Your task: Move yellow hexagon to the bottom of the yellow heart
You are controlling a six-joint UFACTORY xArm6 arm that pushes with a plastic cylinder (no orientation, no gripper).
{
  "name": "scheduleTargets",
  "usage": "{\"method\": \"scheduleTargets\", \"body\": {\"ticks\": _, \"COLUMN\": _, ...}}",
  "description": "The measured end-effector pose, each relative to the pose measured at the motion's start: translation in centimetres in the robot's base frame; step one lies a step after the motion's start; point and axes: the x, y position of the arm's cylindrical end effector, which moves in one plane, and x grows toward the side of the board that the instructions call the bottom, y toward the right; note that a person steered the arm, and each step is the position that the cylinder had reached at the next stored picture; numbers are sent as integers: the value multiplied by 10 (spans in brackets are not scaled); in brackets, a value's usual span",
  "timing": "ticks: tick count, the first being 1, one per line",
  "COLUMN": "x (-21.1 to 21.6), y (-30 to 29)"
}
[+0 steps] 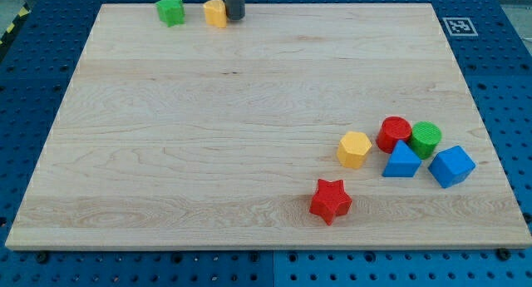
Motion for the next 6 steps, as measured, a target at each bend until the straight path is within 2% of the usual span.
{"method": "scheduleTargets", "body": {"ticks": 2, "x": 0, "y": -43}}
{"method": "scheduleTargets", "body": {"ticks": 3, "x": 18, "y": -23}}
{"method": "scheduleTargets", "body": {"ticks": 5, "x": 142, "y": 63}}
{"method": "scheduleTargets", "body": {"ticks": 6, "x": 208, "y": 85}}
